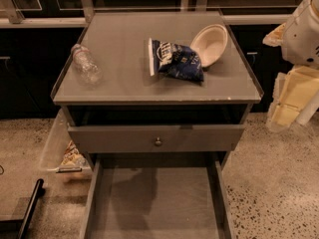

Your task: Place blue chip bag into middle drawer

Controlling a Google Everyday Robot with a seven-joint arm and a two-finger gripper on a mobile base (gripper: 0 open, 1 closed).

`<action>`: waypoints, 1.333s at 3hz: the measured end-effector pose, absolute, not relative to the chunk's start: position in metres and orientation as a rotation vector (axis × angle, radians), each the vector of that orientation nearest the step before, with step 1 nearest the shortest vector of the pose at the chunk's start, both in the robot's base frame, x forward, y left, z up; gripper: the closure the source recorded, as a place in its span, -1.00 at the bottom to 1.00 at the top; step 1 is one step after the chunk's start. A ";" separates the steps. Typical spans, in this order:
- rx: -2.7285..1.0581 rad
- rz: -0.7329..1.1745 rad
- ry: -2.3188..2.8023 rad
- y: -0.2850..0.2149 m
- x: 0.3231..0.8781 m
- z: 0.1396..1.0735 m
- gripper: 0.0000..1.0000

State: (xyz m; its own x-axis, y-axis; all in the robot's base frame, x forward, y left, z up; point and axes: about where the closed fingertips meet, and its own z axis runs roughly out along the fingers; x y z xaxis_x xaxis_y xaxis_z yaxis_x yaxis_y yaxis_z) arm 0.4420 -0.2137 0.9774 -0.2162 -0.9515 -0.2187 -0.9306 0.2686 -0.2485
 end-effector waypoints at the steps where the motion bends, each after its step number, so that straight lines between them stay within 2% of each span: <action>1: -1.744 -0.048 2.154 -0.193 0.463 0.966 -1.00; 4: -1.711 0.104 1.852 -0.140 0.529 0.941 -1.00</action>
Offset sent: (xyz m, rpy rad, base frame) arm 0.0844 0.0812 -0.0355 0.2404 -0.1038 0.1949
